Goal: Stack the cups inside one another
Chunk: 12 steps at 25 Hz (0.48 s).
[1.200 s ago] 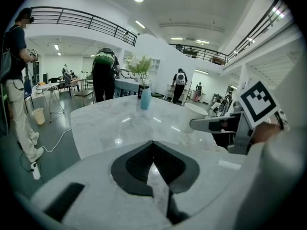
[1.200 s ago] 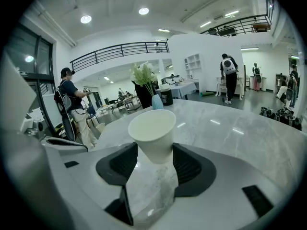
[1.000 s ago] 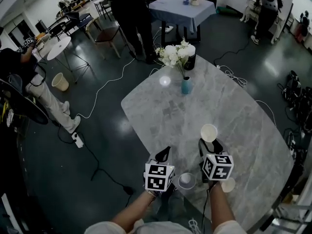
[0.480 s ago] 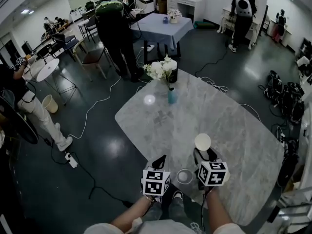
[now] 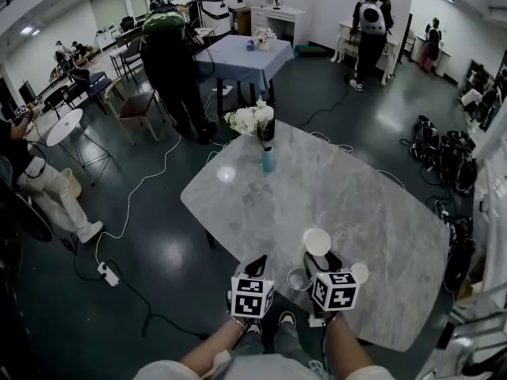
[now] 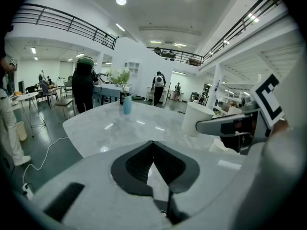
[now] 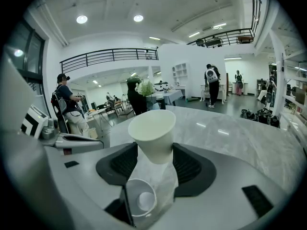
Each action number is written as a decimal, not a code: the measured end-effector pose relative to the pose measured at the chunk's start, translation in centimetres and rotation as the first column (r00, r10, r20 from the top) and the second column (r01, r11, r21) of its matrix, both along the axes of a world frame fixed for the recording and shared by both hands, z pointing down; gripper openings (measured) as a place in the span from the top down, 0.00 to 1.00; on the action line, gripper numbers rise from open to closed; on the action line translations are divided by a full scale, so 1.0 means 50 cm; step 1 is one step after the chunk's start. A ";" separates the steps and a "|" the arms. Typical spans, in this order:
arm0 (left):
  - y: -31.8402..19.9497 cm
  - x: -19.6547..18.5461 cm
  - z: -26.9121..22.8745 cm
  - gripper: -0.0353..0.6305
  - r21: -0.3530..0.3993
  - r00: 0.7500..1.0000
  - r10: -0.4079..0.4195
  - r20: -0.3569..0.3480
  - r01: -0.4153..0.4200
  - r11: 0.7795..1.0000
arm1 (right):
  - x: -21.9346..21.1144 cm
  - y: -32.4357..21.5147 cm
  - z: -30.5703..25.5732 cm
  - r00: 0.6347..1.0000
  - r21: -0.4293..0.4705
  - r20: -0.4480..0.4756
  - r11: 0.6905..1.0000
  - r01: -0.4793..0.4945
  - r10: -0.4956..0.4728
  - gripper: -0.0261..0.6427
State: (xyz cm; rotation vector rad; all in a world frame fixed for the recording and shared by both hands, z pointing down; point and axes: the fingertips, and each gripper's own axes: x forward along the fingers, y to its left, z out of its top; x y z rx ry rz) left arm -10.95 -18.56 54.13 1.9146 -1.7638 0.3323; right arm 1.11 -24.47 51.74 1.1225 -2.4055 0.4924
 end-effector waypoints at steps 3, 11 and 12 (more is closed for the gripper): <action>0.015 0.004 0.005 0.95 -0.002 1.000 0.025 -0.001 -0.025 1.000 | 0.001 0.029 0.006 1.000 -0.007 0.002 1.000 -0.018 0.018 0.64; 0.058 0.005 0.022 0.95 -0.023 0.997 0.081 0.003 -0.081 0.996 | 0.001 0.105 0.024 0.998 -0.032 0.003 0.997 -0.064 0.064 0.64; 0.061 0.007 0.024 0.95 -0.023 0.996 0.086 0.002 -0.086 0.996 | 0.003 0.112 0.026 0.998 -0.033 0.002 0.997 -0.068 0.068 0.64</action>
